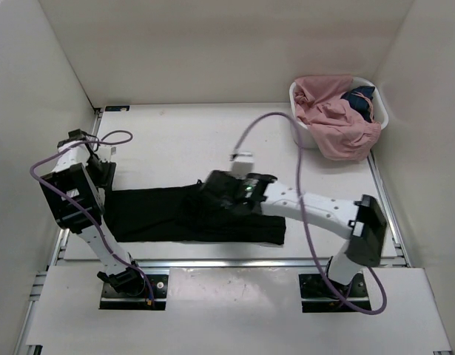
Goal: Fold and stack the trousers
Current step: Fold the trousers
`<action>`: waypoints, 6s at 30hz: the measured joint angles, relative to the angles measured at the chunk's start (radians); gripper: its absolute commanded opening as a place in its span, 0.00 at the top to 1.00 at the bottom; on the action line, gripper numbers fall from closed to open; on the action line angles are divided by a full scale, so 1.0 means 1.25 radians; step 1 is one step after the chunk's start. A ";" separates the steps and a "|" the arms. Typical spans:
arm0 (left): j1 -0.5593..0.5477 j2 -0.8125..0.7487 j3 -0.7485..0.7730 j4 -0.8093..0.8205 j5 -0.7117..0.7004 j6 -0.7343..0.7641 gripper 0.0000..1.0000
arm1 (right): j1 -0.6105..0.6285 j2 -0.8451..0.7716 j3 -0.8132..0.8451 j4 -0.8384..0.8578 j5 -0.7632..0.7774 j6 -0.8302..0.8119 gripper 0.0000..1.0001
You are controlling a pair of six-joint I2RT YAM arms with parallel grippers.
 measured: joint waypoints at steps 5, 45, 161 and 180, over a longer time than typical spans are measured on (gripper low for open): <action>0.000 -0.002 0.079 -0.052 0.004 -0.001 0.38 | -0.265 -0.190 -0.371 0.069 -0.130 -0.009 0.01; -0.084 -0.094 0.058 -0.178 0.076 -0.025 0.36 | -0.826 -0.488 -0.560 0.180 -0.466 -0.310 1.00; -0.281 0.148 0.336 -0.025 -0.027 -0.056 0.28 | -0.175 0.119 0.170 0.186 -0.423 -0.214 0.12; -0.529 0.112 0.148 0.000 0.171 0.097 0.42 | -0.360 -0.171 -0.542 0.452 -0.576 -0.190 0.17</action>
